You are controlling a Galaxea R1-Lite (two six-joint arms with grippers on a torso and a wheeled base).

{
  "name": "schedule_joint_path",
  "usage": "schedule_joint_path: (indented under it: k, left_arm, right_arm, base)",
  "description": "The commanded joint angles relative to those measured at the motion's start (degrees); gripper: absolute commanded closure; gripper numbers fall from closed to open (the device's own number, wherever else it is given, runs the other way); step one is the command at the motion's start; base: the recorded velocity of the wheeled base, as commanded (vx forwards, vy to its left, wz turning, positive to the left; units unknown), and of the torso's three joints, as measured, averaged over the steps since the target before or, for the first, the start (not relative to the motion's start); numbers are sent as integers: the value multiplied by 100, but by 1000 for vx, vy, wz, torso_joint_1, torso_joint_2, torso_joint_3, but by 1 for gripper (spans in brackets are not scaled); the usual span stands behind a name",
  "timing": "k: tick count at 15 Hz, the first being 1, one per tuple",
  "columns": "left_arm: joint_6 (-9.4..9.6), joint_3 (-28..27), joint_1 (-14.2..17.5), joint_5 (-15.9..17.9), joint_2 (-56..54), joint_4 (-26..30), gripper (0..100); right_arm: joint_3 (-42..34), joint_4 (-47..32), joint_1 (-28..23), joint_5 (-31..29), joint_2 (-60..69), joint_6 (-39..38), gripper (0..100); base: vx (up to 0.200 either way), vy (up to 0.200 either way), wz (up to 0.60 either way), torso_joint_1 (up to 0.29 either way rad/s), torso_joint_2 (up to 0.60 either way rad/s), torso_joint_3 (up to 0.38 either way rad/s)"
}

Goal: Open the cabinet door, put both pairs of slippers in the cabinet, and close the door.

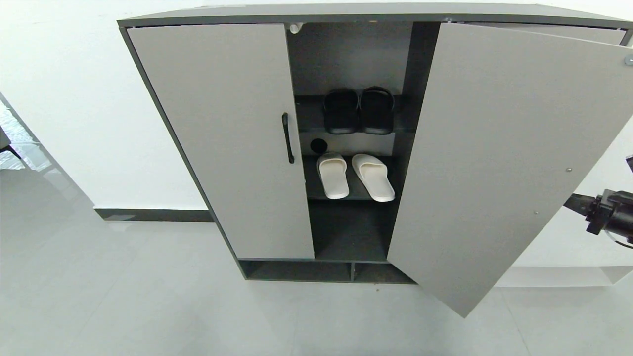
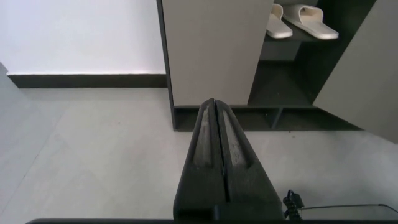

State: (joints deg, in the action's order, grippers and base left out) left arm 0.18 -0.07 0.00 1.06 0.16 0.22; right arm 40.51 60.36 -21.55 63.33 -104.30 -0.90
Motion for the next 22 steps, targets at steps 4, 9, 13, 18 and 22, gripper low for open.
schedule_joint_path:
  k: [4, 9, 13, 18, 22]
  left_arm:
    - [-1, -1, 0, -1, 2, -4, 100]
    - [-1, -1, -9, -1, 2, 4, 100]
    - [-1, 7, 0, -1, 2, -4, 100]
    - [-1, -1, 0, -1, 2, -4, 100]
    - [-1, -1, -9, -1, 2, -4, 100]
  right_arm:
    - [-1344, 3, 626, 1445, 1281, -42, 100]
    - [-1221, 11, 1777, -1622, 912, -6, 100]
    - [-1221, 73, 3649, -3151, 894, -50, 100]
    - [-764, 530, 4722, -4303, 428, -200, 100]
    - [133, 1163, 5047, -5718, -626, -464, 100]
  base:
    - [0, 0, 0, 0, 0, 0]
    - [0, 0, 0, 0, 0, 0]
    - [50, 0, 0, 1, 1, 2]
    - [0, 0, 0, 0, 0, 0]
    - [0, 0, 0, 0, 0, 0]
